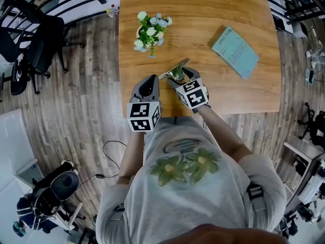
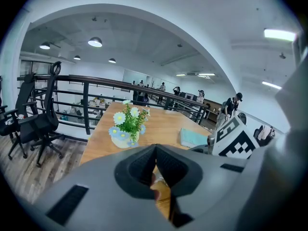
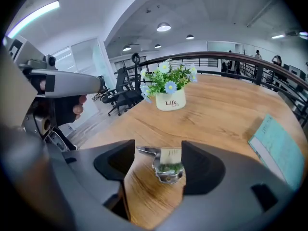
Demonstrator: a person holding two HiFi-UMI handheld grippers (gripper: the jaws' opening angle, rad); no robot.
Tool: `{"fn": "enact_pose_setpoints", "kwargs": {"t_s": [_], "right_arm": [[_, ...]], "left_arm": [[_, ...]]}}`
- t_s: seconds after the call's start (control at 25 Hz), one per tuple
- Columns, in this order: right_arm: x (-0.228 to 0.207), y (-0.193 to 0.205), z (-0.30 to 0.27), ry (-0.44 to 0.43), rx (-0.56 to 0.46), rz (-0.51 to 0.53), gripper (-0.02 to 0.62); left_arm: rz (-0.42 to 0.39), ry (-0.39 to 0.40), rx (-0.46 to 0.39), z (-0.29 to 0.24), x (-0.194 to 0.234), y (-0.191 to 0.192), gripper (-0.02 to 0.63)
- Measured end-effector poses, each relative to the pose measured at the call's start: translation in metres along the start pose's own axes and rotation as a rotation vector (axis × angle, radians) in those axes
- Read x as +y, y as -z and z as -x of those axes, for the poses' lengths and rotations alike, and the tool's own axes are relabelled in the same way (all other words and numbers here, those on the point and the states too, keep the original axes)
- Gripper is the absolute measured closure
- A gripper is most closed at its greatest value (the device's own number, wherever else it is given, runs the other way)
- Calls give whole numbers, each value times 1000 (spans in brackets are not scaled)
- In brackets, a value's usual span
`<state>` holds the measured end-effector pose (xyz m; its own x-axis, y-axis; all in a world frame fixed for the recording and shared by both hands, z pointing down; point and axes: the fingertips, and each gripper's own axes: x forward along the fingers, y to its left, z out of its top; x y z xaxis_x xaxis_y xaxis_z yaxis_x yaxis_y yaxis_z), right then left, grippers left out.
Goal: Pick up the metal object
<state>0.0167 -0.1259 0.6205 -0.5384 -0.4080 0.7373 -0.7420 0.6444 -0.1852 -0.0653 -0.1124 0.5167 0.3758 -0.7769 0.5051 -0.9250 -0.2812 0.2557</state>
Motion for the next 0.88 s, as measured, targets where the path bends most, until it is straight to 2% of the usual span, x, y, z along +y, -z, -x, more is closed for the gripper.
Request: {"fn": "enact_pose_setpoints", "kwargs": {"t_s": [0.88], "right_arm": [[-20,33,-29,40,142,-2,305]], "left_arm": [[23,25,70,-23,14,11,592]]}}
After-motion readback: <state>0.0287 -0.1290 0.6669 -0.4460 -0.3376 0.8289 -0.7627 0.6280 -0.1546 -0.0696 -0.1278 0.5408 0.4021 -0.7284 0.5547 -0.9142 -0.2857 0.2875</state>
